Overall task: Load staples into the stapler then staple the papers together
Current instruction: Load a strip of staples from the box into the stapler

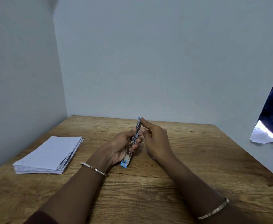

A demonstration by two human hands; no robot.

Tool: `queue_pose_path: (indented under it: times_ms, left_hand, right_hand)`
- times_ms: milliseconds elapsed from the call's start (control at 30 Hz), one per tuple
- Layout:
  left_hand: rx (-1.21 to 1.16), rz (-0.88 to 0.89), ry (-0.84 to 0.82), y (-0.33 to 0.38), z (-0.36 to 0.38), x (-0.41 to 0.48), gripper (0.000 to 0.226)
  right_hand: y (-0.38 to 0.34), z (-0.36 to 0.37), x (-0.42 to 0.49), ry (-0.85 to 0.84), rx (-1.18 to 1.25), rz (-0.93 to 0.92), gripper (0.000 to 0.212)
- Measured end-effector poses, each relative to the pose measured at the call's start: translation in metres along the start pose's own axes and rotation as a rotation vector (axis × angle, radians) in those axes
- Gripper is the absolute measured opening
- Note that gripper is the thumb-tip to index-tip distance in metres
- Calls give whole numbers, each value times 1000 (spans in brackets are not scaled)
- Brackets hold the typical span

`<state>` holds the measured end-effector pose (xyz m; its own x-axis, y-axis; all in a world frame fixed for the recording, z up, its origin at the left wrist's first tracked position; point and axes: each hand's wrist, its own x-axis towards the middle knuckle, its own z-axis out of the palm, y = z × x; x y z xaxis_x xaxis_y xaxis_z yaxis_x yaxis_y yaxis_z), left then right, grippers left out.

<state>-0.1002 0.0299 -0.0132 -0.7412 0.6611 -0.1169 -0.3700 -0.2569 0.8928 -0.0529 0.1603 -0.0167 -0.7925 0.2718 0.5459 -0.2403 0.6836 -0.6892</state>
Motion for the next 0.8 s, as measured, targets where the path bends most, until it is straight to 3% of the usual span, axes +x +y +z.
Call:
queue_pose_path:
  times_ms: [367,567,800]
  left_hand:
    - [-21,28,57,-2,1,-1,37]
    - [16,47,85,-6,6,-2,39]
    - [30,65,127,-6,5,-1,41]
  right_hand:
    - [-6,2,-6,-14,-100,-25,35]
    - [0,4,-6,-7,-43,-45,10]
    - [1,5,-3,68,34,-60,14]
